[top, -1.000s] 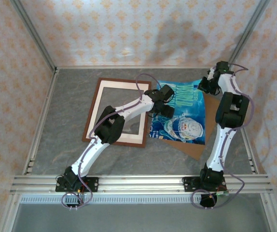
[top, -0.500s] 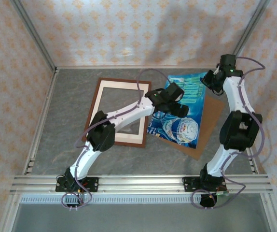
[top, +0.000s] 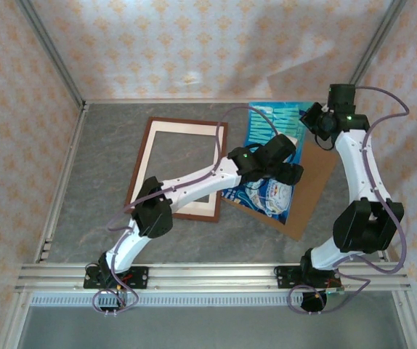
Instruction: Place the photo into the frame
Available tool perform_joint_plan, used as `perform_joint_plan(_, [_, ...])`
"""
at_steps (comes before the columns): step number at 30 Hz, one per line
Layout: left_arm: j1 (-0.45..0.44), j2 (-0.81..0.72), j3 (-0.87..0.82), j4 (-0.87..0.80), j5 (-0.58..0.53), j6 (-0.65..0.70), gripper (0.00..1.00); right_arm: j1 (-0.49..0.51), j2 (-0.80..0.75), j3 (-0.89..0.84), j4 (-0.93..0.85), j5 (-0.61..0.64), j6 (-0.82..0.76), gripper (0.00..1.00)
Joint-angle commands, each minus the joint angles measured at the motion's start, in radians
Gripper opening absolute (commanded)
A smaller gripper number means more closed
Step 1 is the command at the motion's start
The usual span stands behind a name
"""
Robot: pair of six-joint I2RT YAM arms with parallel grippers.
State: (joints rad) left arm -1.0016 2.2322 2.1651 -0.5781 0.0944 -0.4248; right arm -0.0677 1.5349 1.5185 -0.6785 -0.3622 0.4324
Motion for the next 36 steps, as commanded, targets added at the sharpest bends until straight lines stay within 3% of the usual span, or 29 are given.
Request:
perform_joint_plan(1, [-0.016, 0.043, 0.054, 0.012, -0.074, 0.012, 0.72, 0.009, -0.027, -0.017, 0.031, 0.020, 0.043, 0.06])
perform_joint_plan(7, [-0.035, 0.104, 0.112, 0.003, -0.092, 0.018, 0.71, 0.016, -0.029, -0.024, 0.038, 0.020, 0.054, 0.06])
perform_joint_plan(10, [-0.038, 0.114, 0.112, 0.012, -0.125, 0.021, 0.65, 0.017, -0.030, -0.030, 0.041, 0.021, 0.054, 0.06])
perform_joint_plan(24, [-0.037, 0.089, 0.097, 0.045, -0.065, 0.009, 0.05, 0.017, -0.025, -0.002, 0.030, 0.035, 0.025, 0.10])
perform_joint_plan(27, [-0.034, 0.038, 0.055, 0.067, -0.036, 0.003, 0.00, 0.018, -0.032, 0.037, 0.018, 0.025, 0.014, 0.23])
perform_joint_plan(32, [-0.006, -0.087, -0.045, 0.097, 0.080, 0.004, 0.00, 0.009, -0.080, 0.146, 0.013, 0.008, 0.015, 0.66])
perform_joint_plan(36, [0.057, -0.205, -0.130, 0.101, 0.297, -0.018, 0.00, -0.002, -0.130, 0.254, 0.037, 0.001, 0.035, 0.79])
